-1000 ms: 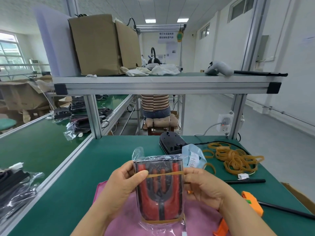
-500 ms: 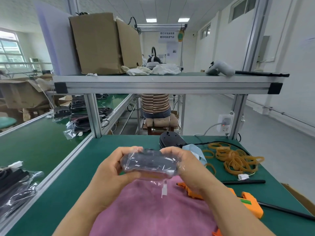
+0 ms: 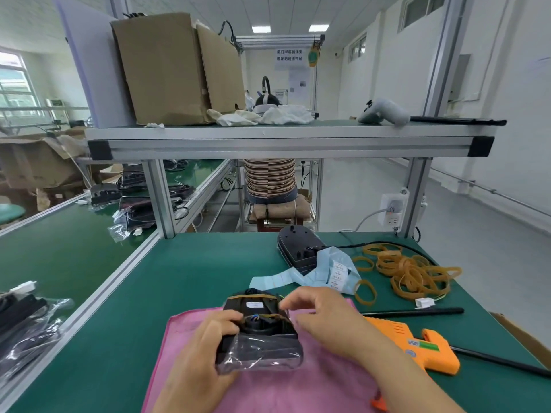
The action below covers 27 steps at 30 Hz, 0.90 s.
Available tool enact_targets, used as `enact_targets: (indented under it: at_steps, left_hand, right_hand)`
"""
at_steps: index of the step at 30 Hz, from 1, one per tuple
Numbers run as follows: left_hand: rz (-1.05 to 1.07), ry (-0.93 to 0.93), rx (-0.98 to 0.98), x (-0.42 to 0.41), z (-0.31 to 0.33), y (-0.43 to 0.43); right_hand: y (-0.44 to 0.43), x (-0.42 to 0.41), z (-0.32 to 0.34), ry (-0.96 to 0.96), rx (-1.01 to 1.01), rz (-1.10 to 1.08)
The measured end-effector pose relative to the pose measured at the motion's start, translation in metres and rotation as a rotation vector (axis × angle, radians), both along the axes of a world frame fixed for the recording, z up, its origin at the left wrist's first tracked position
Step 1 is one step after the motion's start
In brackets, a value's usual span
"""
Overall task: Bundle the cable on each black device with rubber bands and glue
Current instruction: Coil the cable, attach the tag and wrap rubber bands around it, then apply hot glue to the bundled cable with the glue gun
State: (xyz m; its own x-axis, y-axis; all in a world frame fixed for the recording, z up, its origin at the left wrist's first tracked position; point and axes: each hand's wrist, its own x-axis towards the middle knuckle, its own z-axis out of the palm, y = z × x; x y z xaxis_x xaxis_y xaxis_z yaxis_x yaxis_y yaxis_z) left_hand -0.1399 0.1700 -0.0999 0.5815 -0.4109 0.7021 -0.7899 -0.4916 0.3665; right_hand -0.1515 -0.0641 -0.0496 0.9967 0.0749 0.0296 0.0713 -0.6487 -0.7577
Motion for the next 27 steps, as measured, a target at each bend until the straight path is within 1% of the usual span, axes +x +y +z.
enact_targets:
  at_steps: [3, 5, 7, 9, 12, 16, 18, 20, 22, 24, 25, 26, 27]
  left_hand:
    - [-0.021, 0.008, 0.165, -0.004, -0.003, 0.008]
    - [-0.062, 0.054, 0.23, -0.005, -0.005, 0.012]
    - [-0.077, 0.046, 0.279, -0.005, -0.005, 0.016]
    - [-0.067, 0.041, 0.287, -0.007, -0.005, 0.017]
    - [-0.057, 0.087, 0.269, -0.007, -0.01, 0.018]
    - [-0.041, 0.081, 0.301, -0.001, -0.013, 0.018]
    - [-0.039, 0.133, 0.284, 0.002, -0.014, 0.017]
    - [-0.032, 0.191, 0.275, 0.003, -0.015, 0.018]
    - [-0.025, 0.297, 0.246, -0.001, -0.015, 0.02]
    - [-0.005, 0.367, 0.196, -0.006, -0.013, 0.02]
    - [0.004, 0.396, 0.147, -0.008, -0.01, 0.02]
    - [0.012, 0.43, 0.101, -0.008, -0.008, 0.018]
    - [0.014, 0.468, 0.055, -0.008, -0.005, 0.017]
  right_hand:
    - [-0.027, -0.017, 0.005, -0.067, -0.107, -0.171]
    - [-0.048, -0.035, 0.007, -0.045, -0.229, -0.302]
    - [-0.065, -0.056, 0.007, 0.011, -0.377, -0.393]
    - [-0.079, -0.076, 0.005, 0.092, -0.469, -0.458]
    - [-0.092, -0.097, 0.005, 0.275, -0.562, -0.443]
    - [-0.095, -0.11, 0.002, 0.372, -0.553, -0.45]
    - [-0.094, -0.112, -0.005, 0.395, -0.563, -0.443]
    - [-0.094, -0.109, -0.013, 0.379, -0.513, -0.447]
    - [-0.094, -0.107, -0.024, 0.392, -0.494, -0.425]
    - [-0.095, -0.107, -0.023, 0.425, -0.453, -0.485]
    - [-0.097, -0.107, -0.027, 0.379, -0.442, -0.487]
    - [-0.101, -0.108, -0.027, 0.377, -0.431, -0.502]
    - [-0.104, -0.103, -0.03, 0.423, -0.406, -0.506]
